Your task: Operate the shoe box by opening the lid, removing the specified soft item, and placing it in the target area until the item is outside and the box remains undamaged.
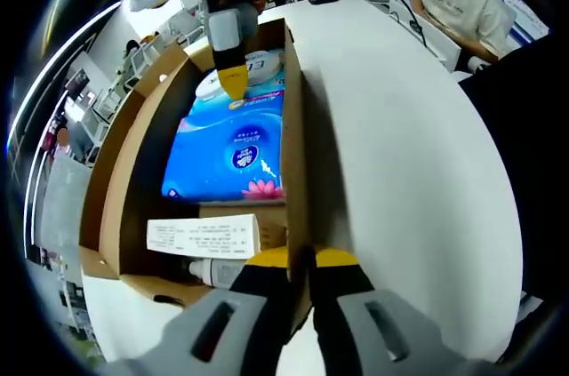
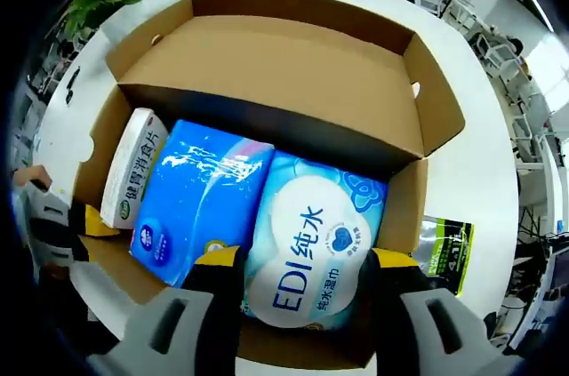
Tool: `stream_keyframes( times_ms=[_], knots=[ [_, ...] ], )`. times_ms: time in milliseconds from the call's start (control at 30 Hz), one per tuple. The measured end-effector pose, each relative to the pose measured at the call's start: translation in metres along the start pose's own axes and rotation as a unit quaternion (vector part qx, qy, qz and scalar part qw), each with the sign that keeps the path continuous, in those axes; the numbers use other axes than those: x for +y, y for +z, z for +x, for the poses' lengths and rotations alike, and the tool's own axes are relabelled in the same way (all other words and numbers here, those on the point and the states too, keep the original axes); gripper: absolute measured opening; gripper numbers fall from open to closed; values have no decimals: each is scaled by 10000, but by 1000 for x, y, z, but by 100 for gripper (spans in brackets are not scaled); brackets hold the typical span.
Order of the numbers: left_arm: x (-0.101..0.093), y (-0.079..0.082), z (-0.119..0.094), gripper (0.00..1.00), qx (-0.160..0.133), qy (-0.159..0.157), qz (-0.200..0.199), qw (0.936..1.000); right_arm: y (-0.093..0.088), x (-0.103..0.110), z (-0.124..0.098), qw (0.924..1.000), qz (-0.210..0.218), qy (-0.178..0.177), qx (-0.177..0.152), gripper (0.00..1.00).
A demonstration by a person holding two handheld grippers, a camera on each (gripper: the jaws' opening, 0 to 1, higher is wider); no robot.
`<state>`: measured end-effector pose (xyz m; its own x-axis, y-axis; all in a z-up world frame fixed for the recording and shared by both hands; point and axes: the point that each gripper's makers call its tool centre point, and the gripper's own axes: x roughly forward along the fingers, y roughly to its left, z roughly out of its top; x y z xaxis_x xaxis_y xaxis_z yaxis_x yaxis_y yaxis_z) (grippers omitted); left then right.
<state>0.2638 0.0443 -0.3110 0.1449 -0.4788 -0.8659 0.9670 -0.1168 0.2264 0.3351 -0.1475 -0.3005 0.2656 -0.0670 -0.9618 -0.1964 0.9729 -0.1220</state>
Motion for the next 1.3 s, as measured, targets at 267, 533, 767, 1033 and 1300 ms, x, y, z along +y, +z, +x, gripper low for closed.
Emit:
stream_keyframes(
  times_ms=[267, 533, 767, 1033, 1300],
  knots=[
    [2, 0, 0, 6, 9, 15, 36, 10000, -8, 7, 6, 9990, 394, 5, 214, 58],
    [9, -1, 1, 6, -19, -32, 27, 10000, -3, 2, 13, 9979, 496, 38, 403, 57],
    [11, -1, 1, 6, -20, -31, 33, 10000, -4, 3, 21, 9973, 420, -237, 551, 61],
    [11, -1, 1, 6, -31, -25, 18, 10000, -7, 9, 32, 9969, 455, -37, 636, 66],
    [10, -1, 1, 6, -8, -21, 21, 10000, -4, 15, 38, 9979, 539, 108, 348, 69]
  ],
)
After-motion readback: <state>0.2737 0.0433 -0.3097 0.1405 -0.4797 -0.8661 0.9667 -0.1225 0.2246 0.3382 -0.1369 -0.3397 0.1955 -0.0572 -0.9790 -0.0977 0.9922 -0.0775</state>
